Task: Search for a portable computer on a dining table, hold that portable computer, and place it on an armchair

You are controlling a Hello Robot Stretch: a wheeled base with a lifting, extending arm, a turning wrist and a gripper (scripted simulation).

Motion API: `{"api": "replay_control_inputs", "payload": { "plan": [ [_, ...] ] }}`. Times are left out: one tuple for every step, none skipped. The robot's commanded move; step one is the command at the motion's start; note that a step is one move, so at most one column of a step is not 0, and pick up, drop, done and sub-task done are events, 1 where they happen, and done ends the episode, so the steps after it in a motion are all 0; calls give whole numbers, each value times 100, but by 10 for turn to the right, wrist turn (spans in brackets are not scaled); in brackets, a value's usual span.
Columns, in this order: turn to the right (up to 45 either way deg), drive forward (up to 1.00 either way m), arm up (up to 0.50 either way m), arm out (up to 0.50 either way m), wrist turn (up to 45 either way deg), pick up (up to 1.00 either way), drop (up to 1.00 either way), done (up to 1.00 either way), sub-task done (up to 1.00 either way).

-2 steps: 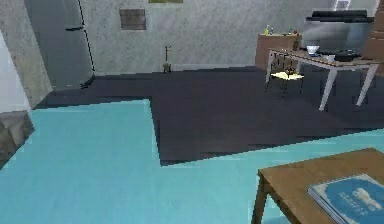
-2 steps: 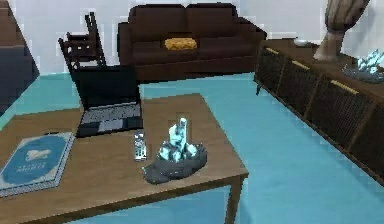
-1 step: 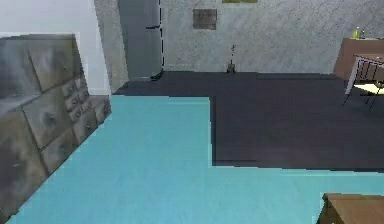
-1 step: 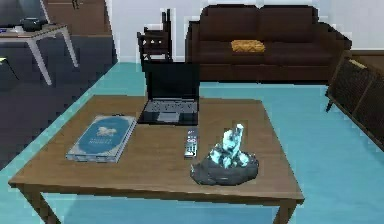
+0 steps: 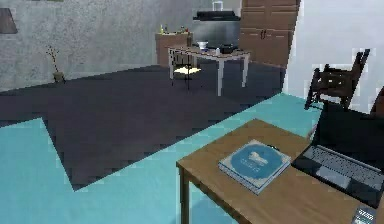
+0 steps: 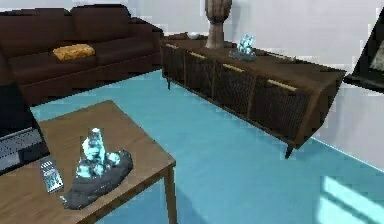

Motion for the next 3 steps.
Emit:
{"api": "replay_control_inputs", "payload": {
  "plan": [
    [450, 0, 0, 0, 0, 0, 0, 0, 0],
    [450, 0, 0, 0, 0, 0, 0, 0, 0],
    [180, 0, 0, 0, 0, 0, 0, 0, 0]
  ]
}}
